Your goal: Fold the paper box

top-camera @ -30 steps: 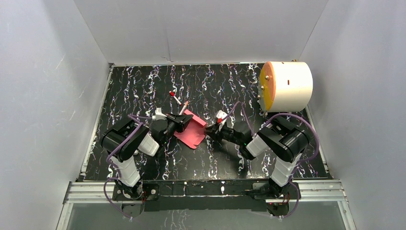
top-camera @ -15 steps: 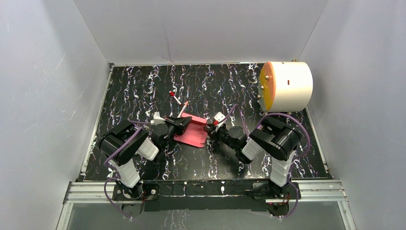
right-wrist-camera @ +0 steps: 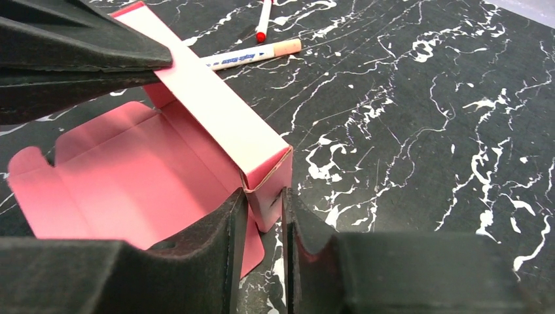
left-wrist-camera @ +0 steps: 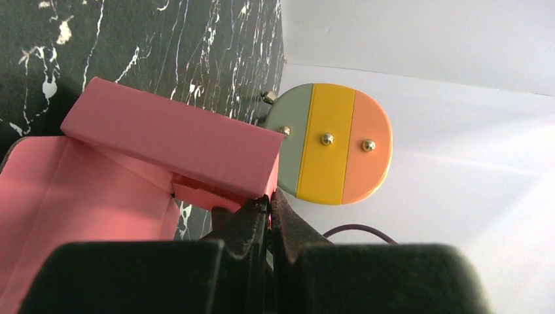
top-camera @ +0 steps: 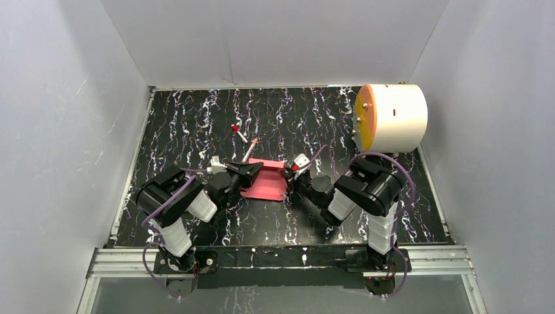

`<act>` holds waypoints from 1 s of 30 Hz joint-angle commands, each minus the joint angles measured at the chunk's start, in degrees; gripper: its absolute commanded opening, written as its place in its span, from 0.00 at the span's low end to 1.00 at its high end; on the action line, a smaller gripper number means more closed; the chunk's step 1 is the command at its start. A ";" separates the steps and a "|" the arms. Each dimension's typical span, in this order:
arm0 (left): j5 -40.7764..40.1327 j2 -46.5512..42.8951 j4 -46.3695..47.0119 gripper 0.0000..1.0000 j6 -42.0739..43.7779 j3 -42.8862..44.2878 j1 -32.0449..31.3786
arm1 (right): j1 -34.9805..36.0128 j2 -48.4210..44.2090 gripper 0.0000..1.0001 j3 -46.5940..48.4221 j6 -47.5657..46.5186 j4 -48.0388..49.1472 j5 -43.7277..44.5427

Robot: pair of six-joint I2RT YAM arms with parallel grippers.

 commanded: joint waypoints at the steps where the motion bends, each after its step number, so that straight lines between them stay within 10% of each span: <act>1: 0.09 -2.38 0.64 0.00 0.13 -0.92 -1.14 | 0.27 1.16 0.30 1.56 -1.42 10.95 4.37; 9: 0.44 -4.09 0.67 0.02 -0.23 -1.72 -1.52 | 0.56 1.66 0.12 1.66 -3.13 11.46 5.31; 20: 3.86 -16.18 -3.37 0.37 2.93 -5.88 -2.13 | 0.45 0.26 0.04 1.27 -5.58 8.74 5.69; 30: 0.93 -46.60 -46.66 0.49 24.80 -0.55 -2.35 | 0.20 -1.70 0.04 2.58 -5.16 1.97 2.08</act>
